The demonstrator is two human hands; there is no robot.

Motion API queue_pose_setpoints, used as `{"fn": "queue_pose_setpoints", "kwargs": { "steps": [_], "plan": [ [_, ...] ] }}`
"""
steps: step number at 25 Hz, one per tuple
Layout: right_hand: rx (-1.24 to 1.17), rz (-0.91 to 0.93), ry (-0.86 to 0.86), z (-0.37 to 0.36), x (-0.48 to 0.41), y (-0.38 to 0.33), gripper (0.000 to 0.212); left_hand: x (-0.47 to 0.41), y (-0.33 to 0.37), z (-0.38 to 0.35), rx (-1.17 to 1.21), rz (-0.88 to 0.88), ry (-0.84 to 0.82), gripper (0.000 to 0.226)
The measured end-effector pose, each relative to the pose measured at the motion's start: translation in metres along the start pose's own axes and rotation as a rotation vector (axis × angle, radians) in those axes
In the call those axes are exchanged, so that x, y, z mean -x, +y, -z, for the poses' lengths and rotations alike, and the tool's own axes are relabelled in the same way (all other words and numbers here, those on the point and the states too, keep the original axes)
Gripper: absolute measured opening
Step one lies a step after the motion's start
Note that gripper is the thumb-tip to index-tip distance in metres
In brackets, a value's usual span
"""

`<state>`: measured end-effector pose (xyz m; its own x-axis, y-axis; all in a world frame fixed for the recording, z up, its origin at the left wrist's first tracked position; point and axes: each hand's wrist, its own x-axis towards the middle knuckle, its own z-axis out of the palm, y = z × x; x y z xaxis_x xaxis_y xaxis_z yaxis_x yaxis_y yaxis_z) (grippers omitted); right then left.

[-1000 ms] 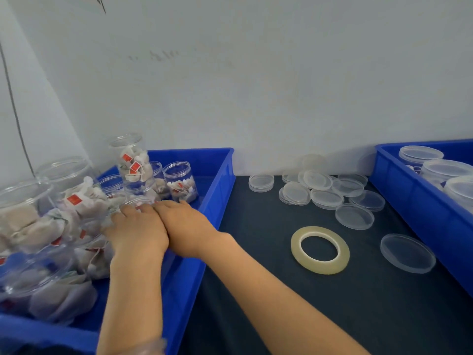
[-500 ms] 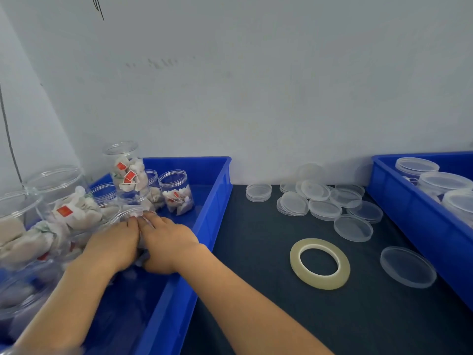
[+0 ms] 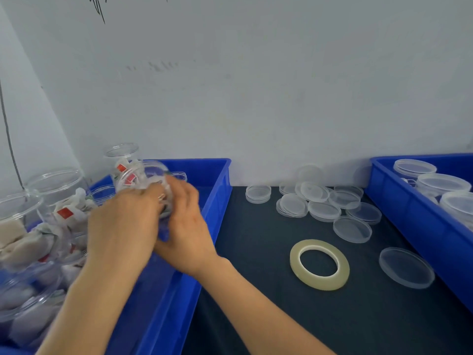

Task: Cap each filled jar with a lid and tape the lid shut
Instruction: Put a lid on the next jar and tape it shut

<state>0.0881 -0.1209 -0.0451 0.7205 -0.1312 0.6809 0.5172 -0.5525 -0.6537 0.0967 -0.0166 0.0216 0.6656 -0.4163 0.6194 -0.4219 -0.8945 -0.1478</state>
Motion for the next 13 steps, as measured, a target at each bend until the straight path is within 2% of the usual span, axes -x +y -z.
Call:
{"fn": "queue_pose_setpoints", "kwargs": {
  "steps": [2, 3, 6, 8, 10, 13],
  "plan": [
    [-0.053, -0.022, 0.127, 0.024, 0.013, 0.0, 0.092, 0.011, 0.036, 0.024, 0.098, -0.13, 0.225, 0.02],
    [-0.04, -0.065, 0.159, 0.038, 0.023, 0.003, 0.087, 0.017, 0.054, 0.031, 0.156, -0.18, 0.246, 0.02],
    [0.053, -0.193, 0.184, 0.074, 0.066, 0.028, 0.081, 0.032, 0.099, 0.016, 0.275, -0.25, 0.116, 0.021],
    [0.029, -0.278, 0.162, 0.089, 0.096, 0.049, 0.09, 0.045, 0.125, -0.005, 0.295, -0.26, 0.001, 0.027],
    [0.032, -0.348, 0.149, 0.099, 0.117, 0.066, 0.101, 0.059, 0.14, -0.029, 0.436, -0.283, -0.009, 0.039],
    [0.076, -0.384, 0.176, 0.114, 0.127, 0.081, 0.092, 0.066, 0.145, -0.062, 0.68, -0.341, -0.004, 0.039]
  ]
}}
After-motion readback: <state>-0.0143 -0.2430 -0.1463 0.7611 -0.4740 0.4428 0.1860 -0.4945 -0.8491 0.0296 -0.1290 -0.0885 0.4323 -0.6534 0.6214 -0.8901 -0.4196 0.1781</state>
